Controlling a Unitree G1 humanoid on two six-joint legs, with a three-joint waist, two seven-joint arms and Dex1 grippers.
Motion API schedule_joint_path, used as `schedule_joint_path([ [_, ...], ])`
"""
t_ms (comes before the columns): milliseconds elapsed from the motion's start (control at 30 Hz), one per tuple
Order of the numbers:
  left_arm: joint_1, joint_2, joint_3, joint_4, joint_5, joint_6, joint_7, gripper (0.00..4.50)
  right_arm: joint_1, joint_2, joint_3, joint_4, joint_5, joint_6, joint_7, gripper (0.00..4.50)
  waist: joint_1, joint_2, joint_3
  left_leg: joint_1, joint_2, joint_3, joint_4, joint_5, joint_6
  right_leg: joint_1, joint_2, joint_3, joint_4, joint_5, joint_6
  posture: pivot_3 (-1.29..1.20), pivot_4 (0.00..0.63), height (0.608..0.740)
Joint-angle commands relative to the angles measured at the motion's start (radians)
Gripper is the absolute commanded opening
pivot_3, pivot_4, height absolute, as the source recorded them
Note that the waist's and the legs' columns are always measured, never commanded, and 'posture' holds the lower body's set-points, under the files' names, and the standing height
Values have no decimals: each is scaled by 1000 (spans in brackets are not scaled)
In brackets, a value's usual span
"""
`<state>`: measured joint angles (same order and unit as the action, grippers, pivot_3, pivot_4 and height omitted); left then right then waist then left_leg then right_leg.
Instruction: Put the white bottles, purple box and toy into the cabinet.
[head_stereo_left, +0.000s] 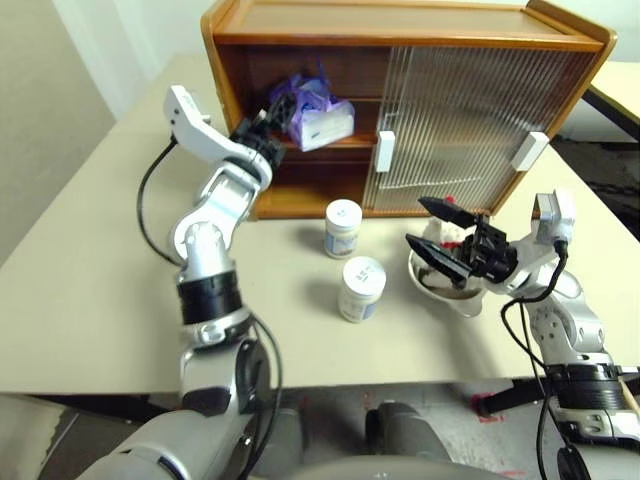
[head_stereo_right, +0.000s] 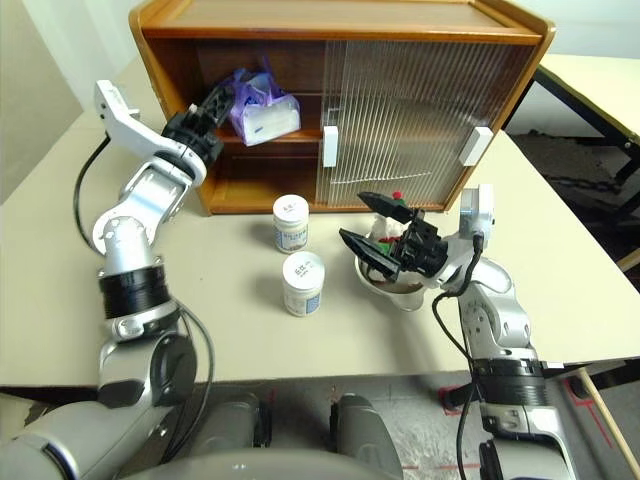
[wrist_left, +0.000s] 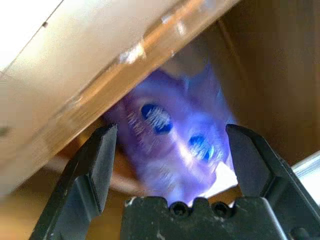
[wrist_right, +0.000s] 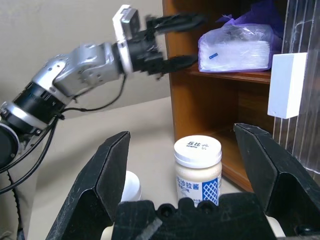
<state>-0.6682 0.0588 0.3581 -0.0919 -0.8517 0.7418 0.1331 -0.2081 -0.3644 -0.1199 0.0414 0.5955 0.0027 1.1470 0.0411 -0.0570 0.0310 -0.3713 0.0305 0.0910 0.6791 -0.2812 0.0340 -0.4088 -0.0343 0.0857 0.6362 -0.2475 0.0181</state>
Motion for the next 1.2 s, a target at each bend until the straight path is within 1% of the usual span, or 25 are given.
schedule_joint_path([
  [33,63,115,-127,-110,38,68,-139,4486,2,-2,6,9,-4,-8,7,4500,1,0,0,0,0,0,0,0,0,0,0,0,0,0,0,135,0,740],
  [67,76,142,-151,-126,45,74,-168,4486,2,-3,7,11,-4,-8,9,4500,1,0,0,0,0,0,0,0,0,0,0,0,0,0,0,135,0,740],
  [133,121,223,-227,-176,80,57,-276,4108,-1,-4,8,16,-5,-9,12,4500,2,1,0,0,0,1,0,0,0,0,0,0,0,0,-1,146,0,740],
  [167,138,244,-247,-189,88,41,-317,3884,-3,-4,9,19,-5,-9,14,4500,4,1,0,0,0,1,0,0,0,0,0,0,0,0,-1,148,0,740],
  [200,151,258,-265,-194,99,26,-351,3466,-5,-4,10,22,-5,-9,17,4500,5,2,0,0,0,1,0,0,0,0,-1,0,0,0,-1,150,0,740],
  [233,156,262,-272,-194,107,15,-368,3190,-7,-3,11,25,-4,-9,19,4500,6,2,0,1,-1,1,0,0,0,0,-1,0,0,0,-1,151,0,740],
  [333,151,265,-312,-167,171,-43,-415,1882,-15,-1,13,32,-7,-10,22,4500,6,2,0,0,0,1,0,0,0,0,-1,0,0,0,-2,152,0,740],
  [367,143,259,-321,-147,196,-64,-423,1529,-17,0,14,34,-7,-11,22,4500,6,2,0,1,0,1,0,0,0,0,-1,0,0,0,-2,152,0,740],
  [433,125,250,-341,-103,247,-108,-437,673,-20,1,15,36,-8,-12,23,4500,6,2,0,1,0,1,0,1,0,0,-1,0,0,-1,-2,148,0,740],
  [500,97,241,-362,-51,296,-147,-452,25,-22,2,14,38,-7,-12,22,4500,6,3,0,1,0,1,0,1,0,0,-1,0,0,-1,-2,147,0,740],
  [600,41,222,-369,48,353,-181,-451,25,-21,5,14,34,-7,-13,17,4500,6,3,0,0,0,1,0,3,4,0,-1,0,0,0,-1,135,0,740],
  [833,-70,222,-357,268,473,-283,-467,25,-10,4,6,23,-8,-18,7,4500,4,3,0,0,0,1,0,3,4,0,-1,0,0,0,-1,112,0,740],
  [1100,-203,212,-332,504,548,-411,-495,25,1,6,8,9,-8,-21,-6,4500,1,3,0,0,0,1,0,3,4,0,-1,0,0,0,0,99,0,740],
  [1200,-231,211,-324,561,569,-453,-506,25,1,5,7,8,-8,-21,-7,4500,-2,3,0,0,0,1,0,3,4,0,0,0,0,0,0,99,0,740],
])
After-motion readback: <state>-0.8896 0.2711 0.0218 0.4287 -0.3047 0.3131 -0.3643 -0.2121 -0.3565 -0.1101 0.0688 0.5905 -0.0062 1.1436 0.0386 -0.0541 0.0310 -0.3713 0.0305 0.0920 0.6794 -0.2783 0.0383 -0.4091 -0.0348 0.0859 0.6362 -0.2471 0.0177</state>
